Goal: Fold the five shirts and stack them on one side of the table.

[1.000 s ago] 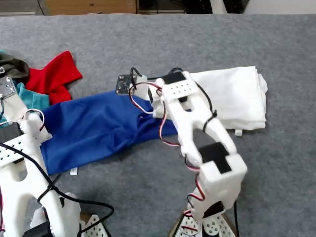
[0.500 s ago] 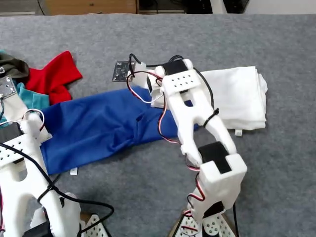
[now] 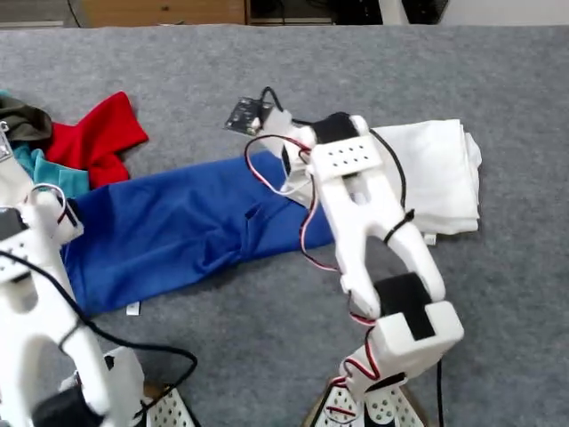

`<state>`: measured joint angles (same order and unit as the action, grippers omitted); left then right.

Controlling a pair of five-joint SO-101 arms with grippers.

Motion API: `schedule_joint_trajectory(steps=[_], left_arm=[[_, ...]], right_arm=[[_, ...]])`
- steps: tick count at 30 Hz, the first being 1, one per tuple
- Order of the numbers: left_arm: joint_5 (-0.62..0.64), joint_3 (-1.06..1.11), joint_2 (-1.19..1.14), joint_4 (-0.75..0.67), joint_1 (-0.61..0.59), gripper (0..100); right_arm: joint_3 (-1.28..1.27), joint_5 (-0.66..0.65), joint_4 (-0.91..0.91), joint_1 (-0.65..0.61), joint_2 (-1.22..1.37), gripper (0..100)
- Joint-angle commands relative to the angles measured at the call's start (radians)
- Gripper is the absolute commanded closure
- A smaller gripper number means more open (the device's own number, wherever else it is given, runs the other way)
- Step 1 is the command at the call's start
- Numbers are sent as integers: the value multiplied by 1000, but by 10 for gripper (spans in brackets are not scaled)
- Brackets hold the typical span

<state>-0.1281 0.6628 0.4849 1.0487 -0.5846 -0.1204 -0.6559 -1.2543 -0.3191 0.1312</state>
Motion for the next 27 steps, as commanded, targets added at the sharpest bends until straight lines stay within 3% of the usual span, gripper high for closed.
schedule_joint_trajectory(steps=[1, 5, 12, 17, 27], left_arm=[[-44, -91, -145, 23, -49, 818], [-124, -160, -272, 92, -95, 814], [-259, -172, -337, 87, -126, 816], [-258, -176, -400, -21, -149, 818], [-316, -175, -338, 49, -172, 814]], right_arm=[[-48, 14, 40, 27, -81, 997], [-81, 14, 54, 24, -114, 997], [-81, 18, 48, 22, -124, 997], [-77, 20, 21, 21, -124, 997], [-81, 20, 20, 22, -147, 997]])
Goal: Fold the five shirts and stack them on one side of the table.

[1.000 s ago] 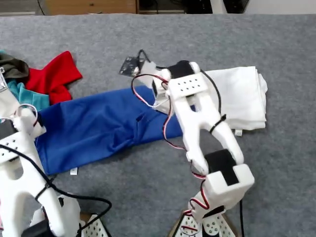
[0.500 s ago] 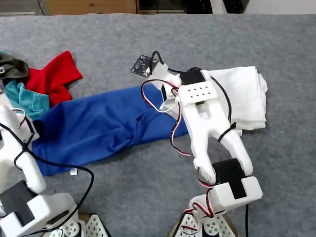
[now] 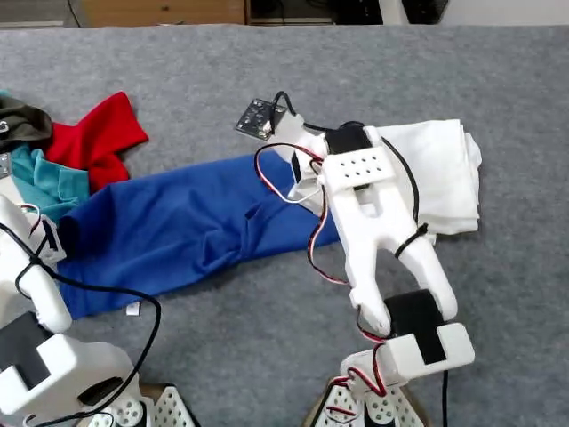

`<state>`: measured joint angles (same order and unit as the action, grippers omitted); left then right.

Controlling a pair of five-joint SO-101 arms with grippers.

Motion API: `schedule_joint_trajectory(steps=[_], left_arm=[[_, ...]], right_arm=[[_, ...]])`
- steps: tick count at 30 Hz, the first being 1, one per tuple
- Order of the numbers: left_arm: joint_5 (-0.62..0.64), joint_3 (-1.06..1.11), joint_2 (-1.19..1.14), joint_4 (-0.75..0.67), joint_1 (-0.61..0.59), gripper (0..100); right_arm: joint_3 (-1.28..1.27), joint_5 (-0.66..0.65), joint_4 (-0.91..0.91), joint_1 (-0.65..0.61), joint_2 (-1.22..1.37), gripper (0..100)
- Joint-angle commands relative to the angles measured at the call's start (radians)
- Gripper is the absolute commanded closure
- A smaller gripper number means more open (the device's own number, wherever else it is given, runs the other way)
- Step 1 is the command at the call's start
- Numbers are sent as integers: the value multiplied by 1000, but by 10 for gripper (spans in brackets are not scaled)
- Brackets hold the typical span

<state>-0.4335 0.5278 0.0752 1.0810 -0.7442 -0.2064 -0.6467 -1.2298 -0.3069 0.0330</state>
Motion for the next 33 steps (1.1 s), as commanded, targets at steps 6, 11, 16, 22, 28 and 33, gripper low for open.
schedule_joint_trajectory(steps=[6, 11, 16, 22, 28, 33], left_arm=[[-15, 5, 268, 132, 8, 802], [-17, 195, 337, -26, 15, 800], [-17, 304, 337, -140, 12, 799], [-9, 298, 278, -199, 0, 799], [-17, 183, 73, -224, -41, 799], [-11, -21, -90, -49, -15, 805]], right_arm=[[4, 11, -5, 10, -48, 997], [4, 11, -5, 10, -48, 997], [4, 11, -6, 10, -48, 997], [4, 11, -6, 10, -48, 997], [4, 11, -26, 10, -48, 997], [4, 11, -23, 10, -48, 997]])
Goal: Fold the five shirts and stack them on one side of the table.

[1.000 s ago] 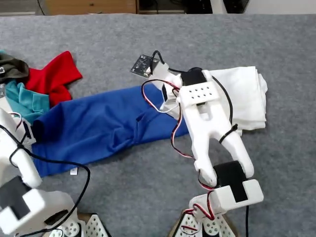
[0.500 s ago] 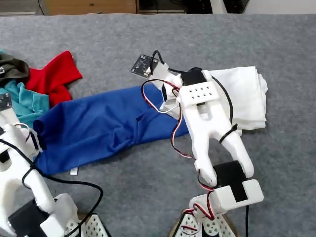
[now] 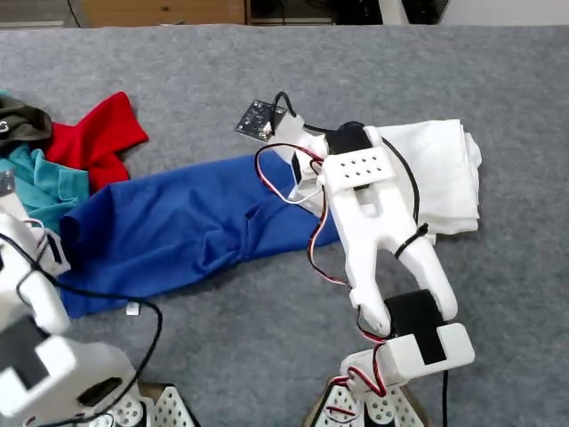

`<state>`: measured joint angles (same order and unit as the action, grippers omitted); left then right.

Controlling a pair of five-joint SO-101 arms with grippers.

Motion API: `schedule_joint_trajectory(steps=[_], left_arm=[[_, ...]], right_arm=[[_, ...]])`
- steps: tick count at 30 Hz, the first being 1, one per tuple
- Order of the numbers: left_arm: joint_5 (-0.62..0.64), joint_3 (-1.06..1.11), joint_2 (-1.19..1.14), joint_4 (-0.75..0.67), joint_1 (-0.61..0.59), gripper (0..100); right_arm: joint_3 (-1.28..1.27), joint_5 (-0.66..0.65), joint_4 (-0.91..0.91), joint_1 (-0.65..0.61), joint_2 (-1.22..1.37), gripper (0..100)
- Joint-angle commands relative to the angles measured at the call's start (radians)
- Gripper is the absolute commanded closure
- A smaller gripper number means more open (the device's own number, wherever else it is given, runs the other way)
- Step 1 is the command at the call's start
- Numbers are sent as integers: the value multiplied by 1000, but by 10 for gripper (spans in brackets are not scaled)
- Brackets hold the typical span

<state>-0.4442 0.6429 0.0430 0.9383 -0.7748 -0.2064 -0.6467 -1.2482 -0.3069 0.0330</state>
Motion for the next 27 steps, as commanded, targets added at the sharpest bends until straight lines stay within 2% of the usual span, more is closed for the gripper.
schedule_joint_trajectory(steps=[1, 6, 11, 15, 20, 22, 27], left_arm=[[2, -175, -90, 124, 23, 805], [3, -308, -243, 232, 35, 810], [3, -425, -346, 327, 38, 885], [3, -485, -404, 361, 49, 985], [5, -519, -415, 373, 44, 982], [43, -543, -407, 384, 40, 982], [80, -586, -272, 496, 97, 982]], right_arm=[[4, 11, -5, 10, -48, 997], [4, 11, -6, 10, -48, 997], [5, 11, -6, 10, -48, 997], [5, 11, -6, 10, -48, 997], [13, 20, -6, 13, -54, 997], [12, 57, 0, 10, -85, 997], [33, 147, 29, 12, -208, 997]])
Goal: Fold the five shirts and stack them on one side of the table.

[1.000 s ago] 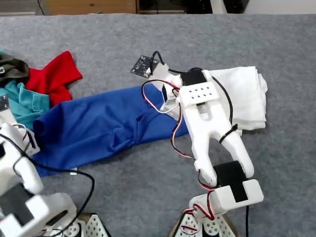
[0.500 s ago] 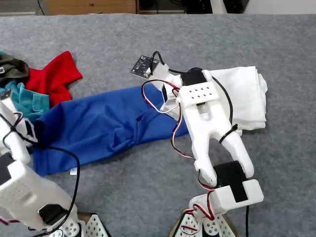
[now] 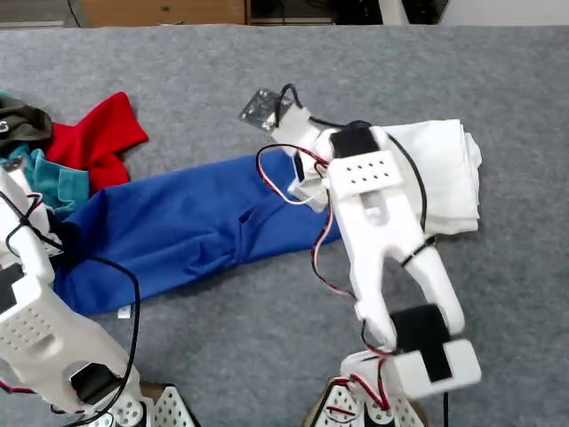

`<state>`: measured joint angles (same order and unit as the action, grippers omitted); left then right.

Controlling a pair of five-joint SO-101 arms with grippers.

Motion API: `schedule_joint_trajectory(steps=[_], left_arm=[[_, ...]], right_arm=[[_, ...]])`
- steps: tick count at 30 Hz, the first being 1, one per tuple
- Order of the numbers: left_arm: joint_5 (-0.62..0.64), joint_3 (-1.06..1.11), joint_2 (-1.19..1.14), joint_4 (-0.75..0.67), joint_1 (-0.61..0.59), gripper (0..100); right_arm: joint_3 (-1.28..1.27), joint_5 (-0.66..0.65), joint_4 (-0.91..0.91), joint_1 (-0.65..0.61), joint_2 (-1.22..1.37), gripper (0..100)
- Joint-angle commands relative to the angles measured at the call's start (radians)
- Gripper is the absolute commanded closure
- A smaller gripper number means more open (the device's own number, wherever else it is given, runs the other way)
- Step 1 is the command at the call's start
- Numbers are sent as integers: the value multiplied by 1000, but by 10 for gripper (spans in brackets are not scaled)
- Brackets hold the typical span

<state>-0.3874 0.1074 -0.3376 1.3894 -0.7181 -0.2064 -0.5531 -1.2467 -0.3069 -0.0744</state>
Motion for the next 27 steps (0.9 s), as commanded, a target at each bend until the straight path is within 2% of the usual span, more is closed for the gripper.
schedule_joint_trajectory(steps=[1, 4, 8, 15, 20, 27], left_arm=[[32, -49, 154, 52, 57, 982], [112, -44, 300, 86, 129, 982], [186, -48, 469, 140, 284, 982], [411, -51, 576, 110, 594, 982], [460, -49, 579, 32, 824, 982], [489, -41, 573, -140, 1062, 982]], right_arm=[[41, 72, 40, 13, -130, 997], [51, 72, 69, 15, -193, 997], [56, 72, 63, 30, -248, 997], [53, 68, 49, 209, -334, 997], [54, -75, 57, 325, -352, 997], [76, -77, 72, 470, -364, 997]])
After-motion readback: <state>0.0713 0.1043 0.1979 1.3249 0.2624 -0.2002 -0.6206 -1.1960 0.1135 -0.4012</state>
